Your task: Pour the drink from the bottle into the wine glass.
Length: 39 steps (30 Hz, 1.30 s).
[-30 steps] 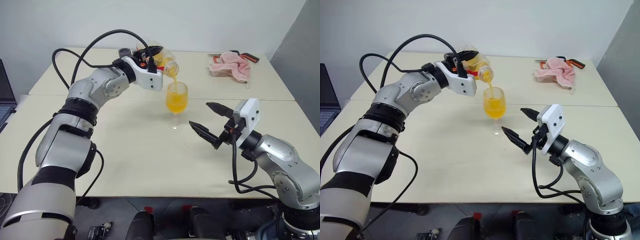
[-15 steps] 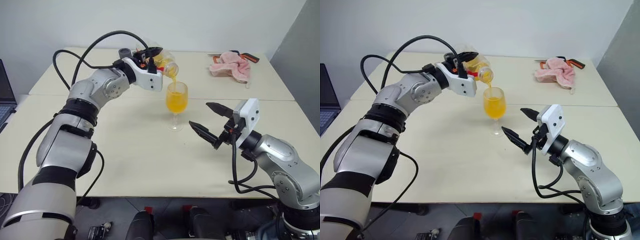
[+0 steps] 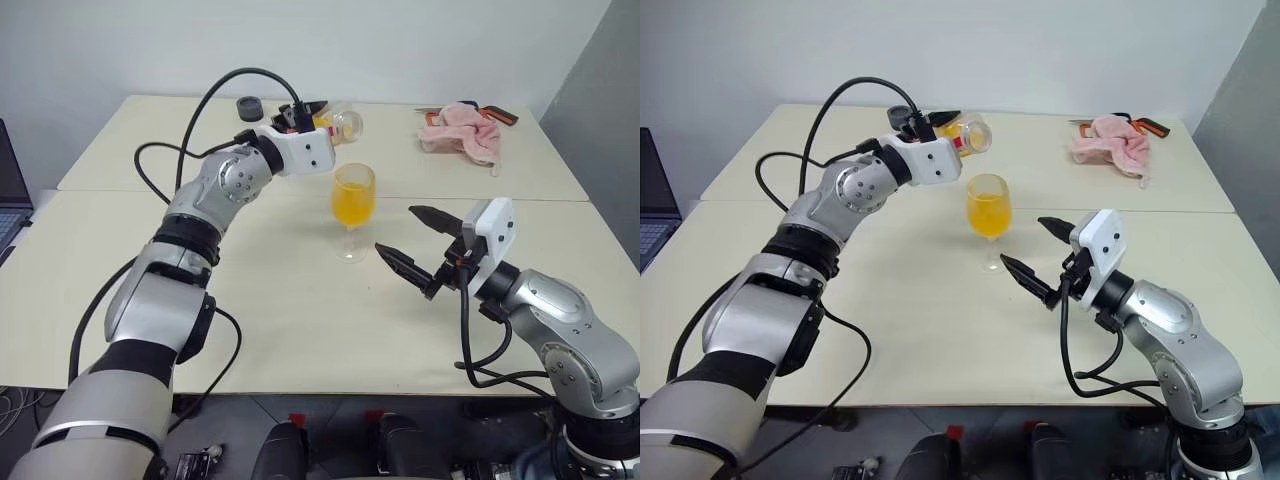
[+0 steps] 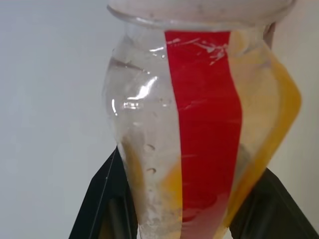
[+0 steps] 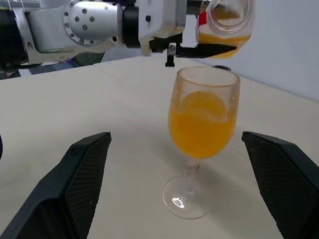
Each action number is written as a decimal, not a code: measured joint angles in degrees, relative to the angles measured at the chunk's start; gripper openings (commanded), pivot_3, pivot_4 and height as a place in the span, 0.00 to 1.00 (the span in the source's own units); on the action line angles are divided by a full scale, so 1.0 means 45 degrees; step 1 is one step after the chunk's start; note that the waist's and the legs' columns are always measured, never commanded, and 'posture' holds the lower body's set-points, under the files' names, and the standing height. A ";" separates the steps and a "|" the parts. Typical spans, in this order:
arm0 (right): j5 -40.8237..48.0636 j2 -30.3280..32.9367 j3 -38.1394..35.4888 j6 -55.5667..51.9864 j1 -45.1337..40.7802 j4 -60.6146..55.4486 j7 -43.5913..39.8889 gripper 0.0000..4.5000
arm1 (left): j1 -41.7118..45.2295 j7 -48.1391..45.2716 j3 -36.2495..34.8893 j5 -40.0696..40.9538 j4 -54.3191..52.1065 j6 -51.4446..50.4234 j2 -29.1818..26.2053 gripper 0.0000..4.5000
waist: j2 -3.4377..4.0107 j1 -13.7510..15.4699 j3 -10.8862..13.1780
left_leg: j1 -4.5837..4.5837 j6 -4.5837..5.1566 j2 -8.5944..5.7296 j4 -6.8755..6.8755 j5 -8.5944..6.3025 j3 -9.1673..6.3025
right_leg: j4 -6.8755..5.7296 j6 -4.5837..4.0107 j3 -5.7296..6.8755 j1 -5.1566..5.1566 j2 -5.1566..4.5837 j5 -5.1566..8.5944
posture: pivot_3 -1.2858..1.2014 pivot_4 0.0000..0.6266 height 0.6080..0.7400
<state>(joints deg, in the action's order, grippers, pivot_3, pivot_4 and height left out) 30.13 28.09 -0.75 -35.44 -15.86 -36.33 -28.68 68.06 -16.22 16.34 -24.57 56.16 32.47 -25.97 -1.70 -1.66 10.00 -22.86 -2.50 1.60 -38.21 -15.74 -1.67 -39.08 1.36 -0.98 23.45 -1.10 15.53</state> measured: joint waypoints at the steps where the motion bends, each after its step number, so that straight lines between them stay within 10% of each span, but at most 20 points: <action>1: -0.0019 0.0004 0.0031 0.0024 -0.0085 0.0000 -0.0010 1.00 | -0.0218 -0.0414 -0.0343 0.0602 -0.0237 -0.0518 0.0186 0.39 | 0.0000 0.0000 0.0000 | -0.0003 0.0000 0.0000 -0.0003 0.0000 -0.0003 | 0.0000 0.0000 0.0002 0.0000 0.0000 0.0000 | 0.52 0.24 1.00; 19: 0.0685 0.1306 0.1382 -0.0956 -0.1246 -0.0452 -0.1783 1.00 | -0.6295 -0.1737 -0.5778 0.7187 -0.9008 -1.3200 0.0117 0.38 | 0.0007 -0.0004 -0.0005 | -0.0011 0.0004 0.0008 -0.0103 -0.0003 -0.0055 | -0.0053 0.0000 0.0015 -0.0021 0.0003 0.0000 | 0.52 0.24 1.00; 39: -0.0237 0.0537 0.2446 -0.1459 -0.2724 0.0641 -0.1338 1.00 | -0.7794 -0.0723 -0.6864 0.7836 -0.9936 -1.4434 -0.0221 0.38 | 0.0005 0.0032 -0.0006 | 0.0005 0.0006 0.0003 -0.0144 -0.0004 -0.0084 | -0.0105 0.0000 0.0028 -0.0042 0.0002 0.0000 | 0.52 0.24 1.00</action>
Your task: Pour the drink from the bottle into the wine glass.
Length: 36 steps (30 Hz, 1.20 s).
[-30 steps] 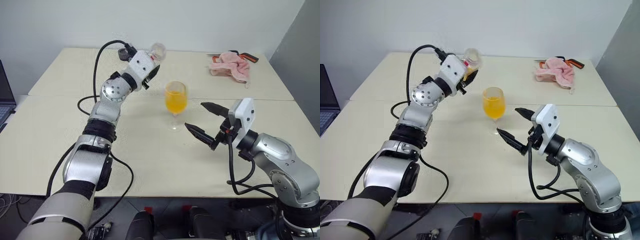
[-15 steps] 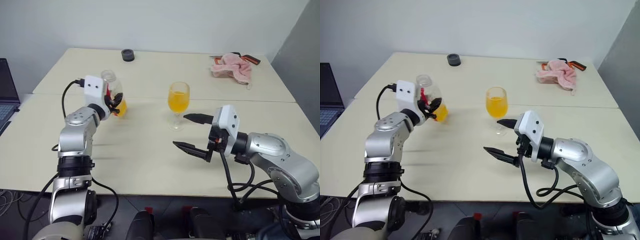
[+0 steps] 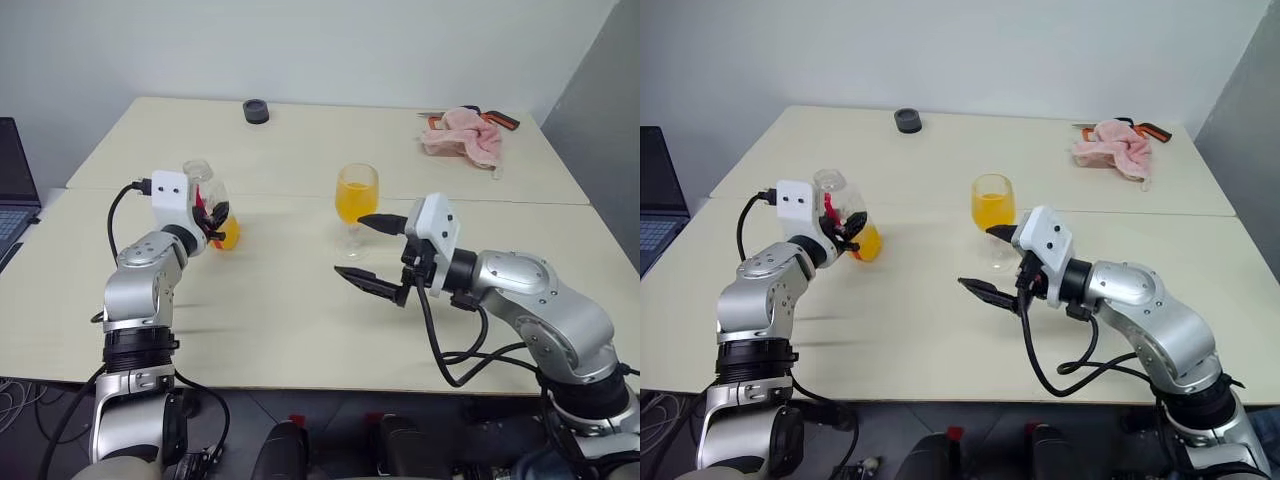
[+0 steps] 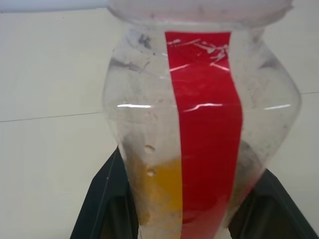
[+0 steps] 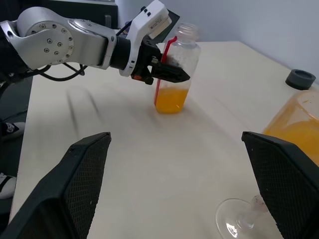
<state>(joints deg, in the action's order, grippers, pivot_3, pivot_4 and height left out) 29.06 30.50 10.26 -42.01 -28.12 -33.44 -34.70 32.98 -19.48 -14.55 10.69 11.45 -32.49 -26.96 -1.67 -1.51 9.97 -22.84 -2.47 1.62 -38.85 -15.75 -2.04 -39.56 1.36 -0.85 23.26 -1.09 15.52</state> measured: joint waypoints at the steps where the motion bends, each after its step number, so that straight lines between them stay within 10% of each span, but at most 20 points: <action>1: -0.0042 -0.0014 0.0016 -0.0040 -0.0002 0.0000 0.0017 1.00 | 0.0000 -0.0001 0.0016 -0.0005 0.0061 0.0106 0.0000 0.38 | 0.0000 0.0000 0.0000 | -0.0001 0.0000 0.0000 0.0000 0.0000 0.0000 | 0.0001 0.0000 0.0001 0.0000 0.0000 0.0000 | 0.52 0.24 1.00; 3: -0.0090 -0.0039 0.0024 -0.0123 -0.0003 -0.0001 0.0051 1.00 | -0.0003 -0.0003 0.0027 -0.0010 0.0147 0.0261 0.0000 0.38 | 0.0000 0.0000 0.0000 | 0.0000 0.0000 0.0000 0.0000 0.0000 0.0000 | 0.0001 0.0000 0.0000 0.0000 0.0000 0.0000 | 0.52 0.24 1.00; 12: -0.0179 -0.0076 0.0034 -0.0299 -0.0002 -0.0027 0.0081 1.00 | -0.0350 -0.0002 0.0031 0.0004 0.0251 0.0992 0.0002 0.99 | 0.0000 -0.0001 0.0000 | -0.0001 0.0000 0.0001 0.0002 0.0000 -0.0002 | 0.0003 0.0000 0.0001 0.0000 -0.0001 0.0000 | 0.52 0.24 1.00; 36: -0.0194 0.0359 -0.0034 -0.0304 0.0980 -0.0235 -0.0043 1.00 | -0.1645 -0.0042 0.0057 0.0122 -0.0533 0.2063 0.0024 0.99 | 0.0000 -0.0001 0.0000 | -0.0001 0.0001 0.0002 0.0010 -0.0001 -0.0037 | 0.0018 0.0001 -0.0001 0.0000 -0.0002 0.0000 | 0.52 0.24 1.00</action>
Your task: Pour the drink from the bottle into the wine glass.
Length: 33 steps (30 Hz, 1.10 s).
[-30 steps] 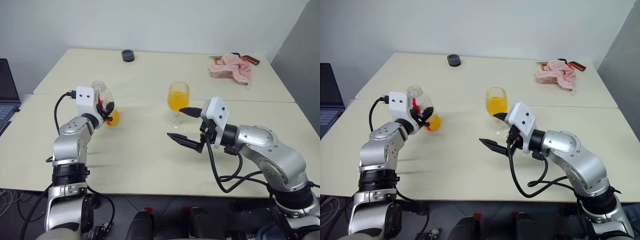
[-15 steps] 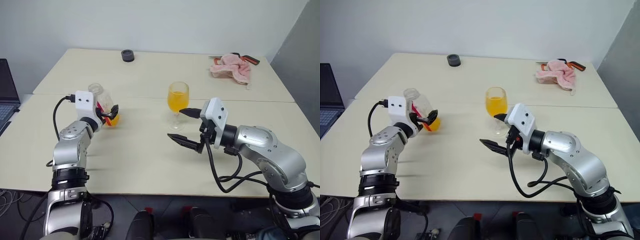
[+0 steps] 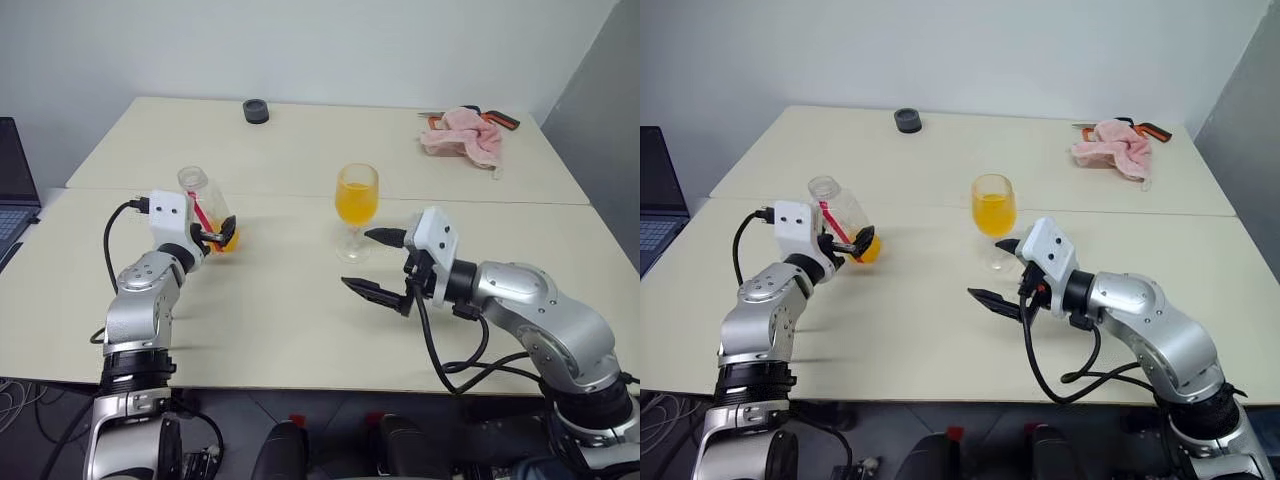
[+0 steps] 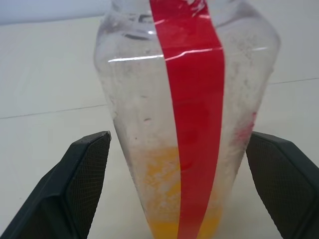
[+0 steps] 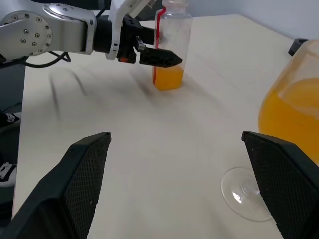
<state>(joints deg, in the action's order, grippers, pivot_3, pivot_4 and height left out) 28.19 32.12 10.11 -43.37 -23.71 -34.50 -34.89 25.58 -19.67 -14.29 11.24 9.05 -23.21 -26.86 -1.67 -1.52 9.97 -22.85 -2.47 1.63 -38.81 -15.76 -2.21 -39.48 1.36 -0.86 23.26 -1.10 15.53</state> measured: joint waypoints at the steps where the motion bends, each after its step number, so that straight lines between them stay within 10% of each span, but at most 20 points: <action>1: -0.0009 0.0103 -0.0021 0.0065 0.0175 -0.0057 0.0001 1.00 | -0.0108 -0.0013 0.0000 0.0027 -0.0077 0.0070 0.0005 0.99 | 0.0000 0.0000 0.0000 | 0.0000 0.0000 0.0000 0.0001 0.0000 -0.0001 | 0.0000 0.0000 0.0000 0.0000 0.0000 0.0000 | 0.52 0.24 1.00; 16: -0.1856 -0.1724 -0.1216 0.4701 0.4648 0.1661 0.1001 1.00 | -0.2906 0.0355 -0.0425 0.0154 -0.2713 0.1742 0.0490 0.99 | -0.0001 0.0006 -0.0001 | 0.0010 0.0000 0.0010 0.0018 -0.0001 0.0005 | 0.0020 0.0002 -0.0007 -0.0010 0.0004 0.0001 | 0.52 0.24 1.00; 33: -0.2918 -0.3955 -0.2561 0.7854 0.4606 0.5382 0.3031 1.00 | -0.5704 0.1505 -0.0951 0.0682 -0.5444 0.1699 0.1642 0.99 | 0.0005 0.0001 0.0002 | 0.0023 -0.0001 0.0011 0.0025 -0.0001 0.0058 | 0.0018 0.0001 -0.0019 -0.0012 0.0008 0.0002 | 0.52 0.24 1.00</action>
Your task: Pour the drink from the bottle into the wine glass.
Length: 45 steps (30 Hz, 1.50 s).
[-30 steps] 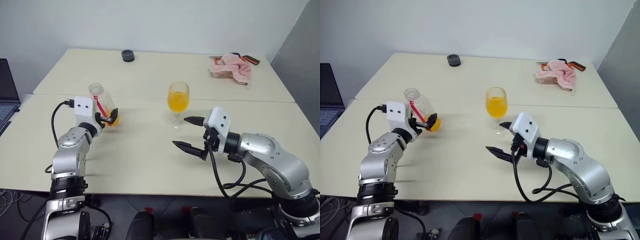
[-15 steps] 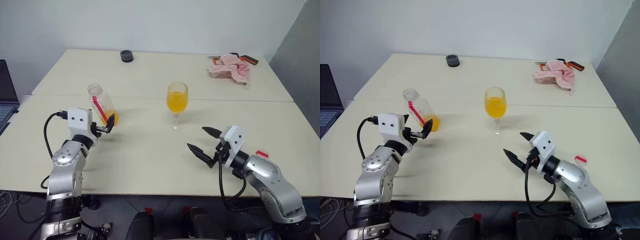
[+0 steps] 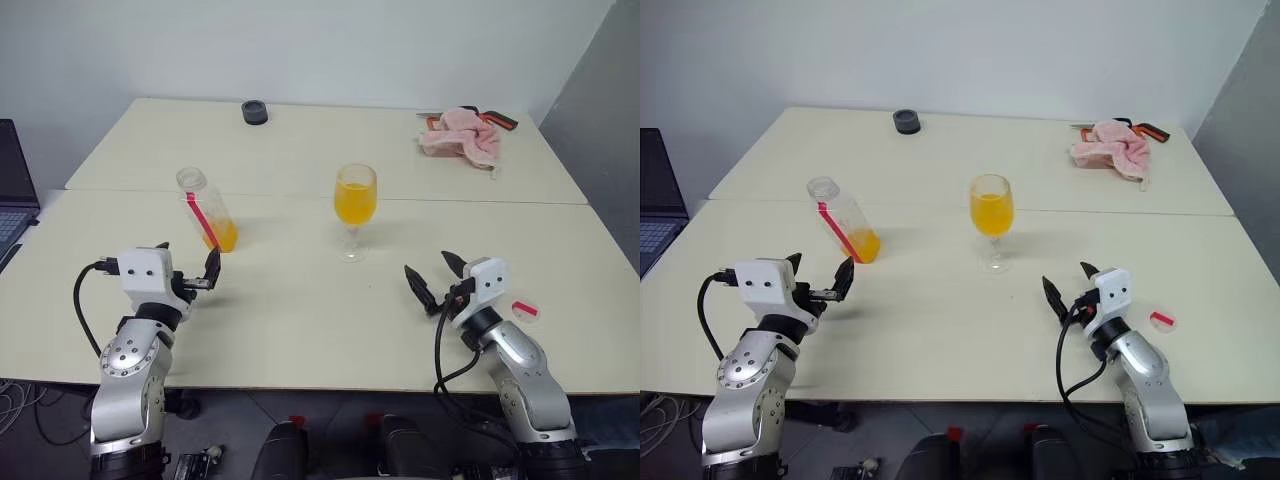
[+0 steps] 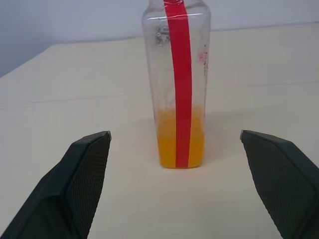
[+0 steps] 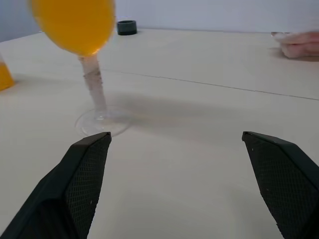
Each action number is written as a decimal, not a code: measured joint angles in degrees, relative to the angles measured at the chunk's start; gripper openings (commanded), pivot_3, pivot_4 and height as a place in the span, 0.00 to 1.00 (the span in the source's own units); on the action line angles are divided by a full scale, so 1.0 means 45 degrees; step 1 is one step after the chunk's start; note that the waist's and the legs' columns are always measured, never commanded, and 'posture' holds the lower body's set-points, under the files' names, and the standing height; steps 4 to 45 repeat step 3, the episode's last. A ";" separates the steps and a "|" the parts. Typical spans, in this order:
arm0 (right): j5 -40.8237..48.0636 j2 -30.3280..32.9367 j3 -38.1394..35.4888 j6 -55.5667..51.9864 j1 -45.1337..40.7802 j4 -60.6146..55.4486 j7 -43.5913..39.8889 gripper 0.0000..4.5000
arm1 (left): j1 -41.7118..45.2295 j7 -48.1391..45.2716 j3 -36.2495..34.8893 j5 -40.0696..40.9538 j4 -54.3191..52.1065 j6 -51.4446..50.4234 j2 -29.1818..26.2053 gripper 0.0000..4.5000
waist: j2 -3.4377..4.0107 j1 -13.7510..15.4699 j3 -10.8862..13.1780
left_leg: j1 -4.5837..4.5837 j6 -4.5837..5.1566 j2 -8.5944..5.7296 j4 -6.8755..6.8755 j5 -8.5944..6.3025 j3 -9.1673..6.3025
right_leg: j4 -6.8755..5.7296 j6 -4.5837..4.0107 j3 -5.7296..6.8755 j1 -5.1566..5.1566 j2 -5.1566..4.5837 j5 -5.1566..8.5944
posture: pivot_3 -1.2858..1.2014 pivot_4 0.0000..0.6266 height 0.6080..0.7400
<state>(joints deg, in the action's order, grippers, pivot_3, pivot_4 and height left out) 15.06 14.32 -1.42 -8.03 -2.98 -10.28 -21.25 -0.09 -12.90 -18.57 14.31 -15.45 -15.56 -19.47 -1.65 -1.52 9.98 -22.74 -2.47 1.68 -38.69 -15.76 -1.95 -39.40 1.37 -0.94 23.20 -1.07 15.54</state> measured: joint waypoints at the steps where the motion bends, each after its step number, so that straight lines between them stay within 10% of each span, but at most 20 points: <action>1: -0.0052 0.0000 -0.0029 0.0051 -0.0138 0.0160 0.0018 1.00 | -0.0063 0.0030 -0.0001 0.0033 -0.0038 -0.0050 0.0022 0.99 | 0.0000 0.0000 0.0000 | 0.0001 0.0000 0.0001 0.0001 0.0000 -0.0001 | -0.0001 0.0000 0.0001 0.0000 0.0002 0.0000 | 0.52 0.24 1.00; 45: -0.0083 -0.0001 -0.0050 0.0177 -0.0246 0.0354 0.0023 1.00 | -0.0174 0.0100 -0.0002 0.0070 -0.0080 -0.0065 0.0028 0.99 | 0.0000 -0.0001 0.0000 | 0.0000 0.0000 0.0002 0.0001 0.0000 -0.0001 | 0.0000 -0.0001 0.0002 0.0000 0.0002 0.0000 | 0.52 0.24 1.00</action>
